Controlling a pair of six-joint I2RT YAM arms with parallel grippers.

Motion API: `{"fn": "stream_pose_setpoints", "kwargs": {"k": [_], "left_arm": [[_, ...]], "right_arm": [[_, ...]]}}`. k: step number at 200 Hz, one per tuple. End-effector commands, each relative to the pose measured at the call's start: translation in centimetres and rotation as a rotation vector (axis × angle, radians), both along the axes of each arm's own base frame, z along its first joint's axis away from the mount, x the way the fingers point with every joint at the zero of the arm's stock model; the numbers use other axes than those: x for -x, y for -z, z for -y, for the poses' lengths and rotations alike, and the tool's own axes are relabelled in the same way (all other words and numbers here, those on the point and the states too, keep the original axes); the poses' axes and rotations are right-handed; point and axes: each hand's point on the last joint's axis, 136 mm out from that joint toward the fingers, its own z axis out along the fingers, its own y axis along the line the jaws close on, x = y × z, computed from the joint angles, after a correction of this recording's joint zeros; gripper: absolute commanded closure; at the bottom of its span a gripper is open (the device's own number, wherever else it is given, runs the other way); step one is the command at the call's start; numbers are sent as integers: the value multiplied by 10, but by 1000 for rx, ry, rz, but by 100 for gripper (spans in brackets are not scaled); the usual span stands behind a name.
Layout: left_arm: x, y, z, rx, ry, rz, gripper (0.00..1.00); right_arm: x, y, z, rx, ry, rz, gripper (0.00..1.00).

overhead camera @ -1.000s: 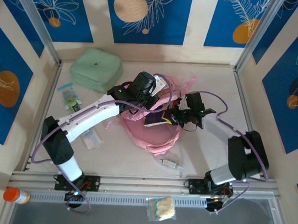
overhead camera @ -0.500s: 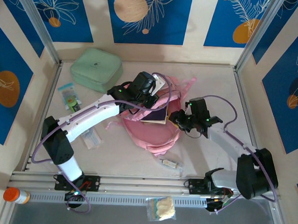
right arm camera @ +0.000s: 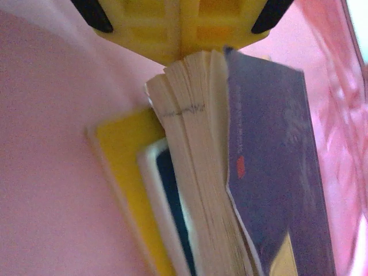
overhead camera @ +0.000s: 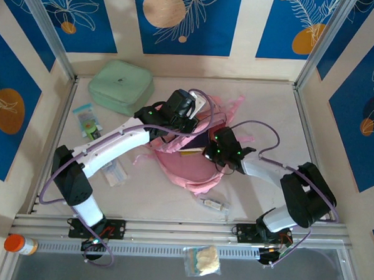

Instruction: Pack the student bag

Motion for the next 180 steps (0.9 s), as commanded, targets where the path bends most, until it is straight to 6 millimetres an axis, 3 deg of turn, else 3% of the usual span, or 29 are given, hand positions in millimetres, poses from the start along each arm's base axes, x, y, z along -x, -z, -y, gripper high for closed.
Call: {"fn": "stream_pose_setpoints", "kwargs": {"k": [1, 17, 45, 78, 95, 108, 115, 125, 136, 156, 180], "left_arm": [[-10, -43, 5, 129, -45, 61, 100], [-14, -37, 4, 116, -57, 54, 100], [-21, -19, 9, 99, -63, 20, 100], [-10, 17, 24, 107, -11, -103, 100], [-2, 37, 23, 99, -13, -167, 100], [6, 42, 23, 125, -6, -215, 91], [11, 38, 26, 158, 9, -236, 80], [20, 30, 32, 217, 44, -265, 67], [32, 18, 36, 280, 81, -280, 59], [38, 6, 16, 343, 34, -252, 53], [35, 20, -35, 417, -138, -269, 47]], "right_arm": [[-42, -27, 7, 10, 88, 125, 98], [-36, -29, 2, 7, 38, 127, 99], [-4, -46, -1, -9, -51, 189, 94], [41, -59, 32, 24, -55, 135, 88], [66, -62, 58, 86, -20, 81, 87], [82, -64, 80, 137, 39, 51, 87], [89, -67, 89, 149, 58, 48, 86], [94, -78, 92, 139, 36, 76, 83], [99, -89, 89, 114, -10, 96, 78], [110, -92, 79, 88, -84, 42, 75], [124, -78, 53, 20, -184, -85, 75]]}}
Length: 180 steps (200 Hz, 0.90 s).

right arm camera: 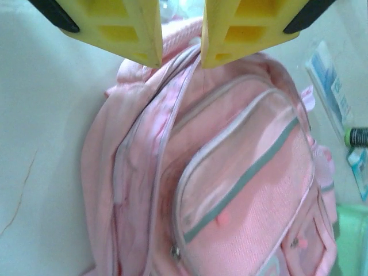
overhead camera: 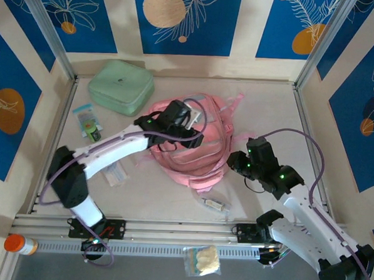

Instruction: Pack the student bag

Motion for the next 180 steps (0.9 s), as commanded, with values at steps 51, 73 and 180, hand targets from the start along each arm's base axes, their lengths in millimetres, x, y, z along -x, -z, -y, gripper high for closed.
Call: {"fn": "stream_pose_setpoints", "kwargs": {"k": [51, 73, 180], "left_arm": [[-20, 44, -147, 245, -527, -168, 41], [-28, 68, -172, 263, -633, -222, 39], [-81, 138, -179, 373, -776, -357, 41]], "right_arm": [[48, 30, -67, -18, -225, -254, 67], [53, 40, -85, -26, -255, -274, 66], [57, 65, -106, -26, -243, -321, 66]]}}
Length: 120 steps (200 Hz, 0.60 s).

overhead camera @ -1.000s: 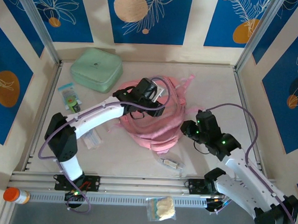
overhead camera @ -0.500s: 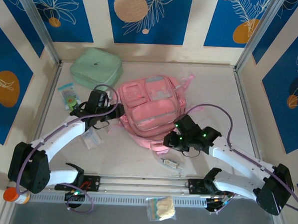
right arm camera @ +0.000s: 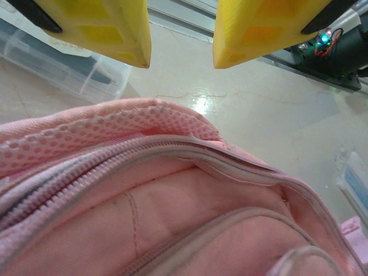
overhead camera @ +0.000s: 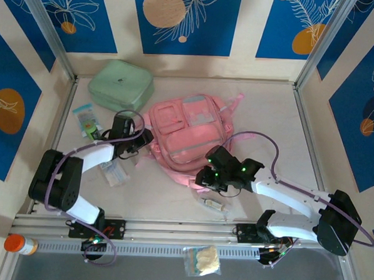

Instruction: Pack the student bag

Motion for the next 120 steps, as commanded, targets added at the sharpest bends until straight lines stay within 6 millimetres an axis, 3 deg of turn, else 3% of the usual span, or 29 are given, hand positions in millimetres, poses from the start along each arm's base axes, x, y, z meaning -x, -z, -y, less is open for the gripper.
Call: {"fn": "stream_pose_setpoints", "kwargs": {"k": [1, 25, 39, 76, 120], "left_arm": [[-20, -5, 4, 49, -25, 27, 42], [-24, 7, 1, 44, -64, 5, 46], [-29, 10, 3, 57, -74, 13, 53], [-37, 5, 12, 106, -71, 40, 70], [-36, -5, 22, 113, -40, 64, 92]], "right_arm": [[-1, 6, -3, -10, 25, -15, 66], [-2, 11, -4, 0, 31, -20, 66], [-4, 17, -3, 7, 38, -19, 66], [-14, 25, 0, 26, 54, -10, 66], [-46, 35, 17, 57, 114, 21, 66]]}}
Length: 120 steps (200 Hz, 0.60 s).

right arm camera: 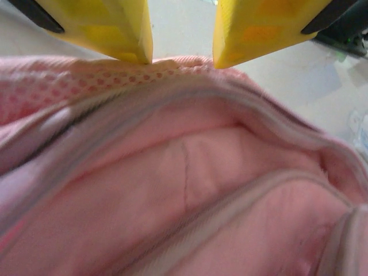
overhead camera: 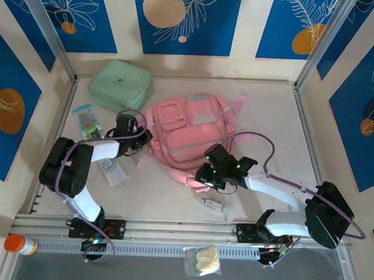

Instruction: Pack the student bag

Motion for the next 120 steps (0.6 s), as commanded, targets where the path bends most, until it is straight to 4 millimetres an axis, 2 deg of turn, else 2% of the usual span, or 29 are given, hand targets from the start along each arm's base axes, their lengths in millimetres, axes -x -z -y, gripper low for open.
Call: {"fn": "stream_pose_setpoints", "kwargs": {"k": [1, 15, 61, 86, 103, 120], "left_arm": [[-11, -17, 12, 34, 26, 57, 93], [-12, -22, 14, 45, 30, 69, 100], [-9, -39, 18, 67, 16, 84, 100], [4, -41, 39, 97, 21, 77, 100], [16, -42, 54, 86, 20, 74, 100], [27, -45, 70, 79, 15, 80, 100]], "right_arm": [[-20, 7, 12, 35, 28, 44, 66], [-37, 7, 17, 42, 41, 79, 66], [-104, 4, 29, 58, 38, 174, 67], [-138, 4, 48, 48, 68, 184, 67], [-165, 0, 71, 44, 122, 184, 66], [-184, -4, 96, 54, 171, 178, 66]]}}
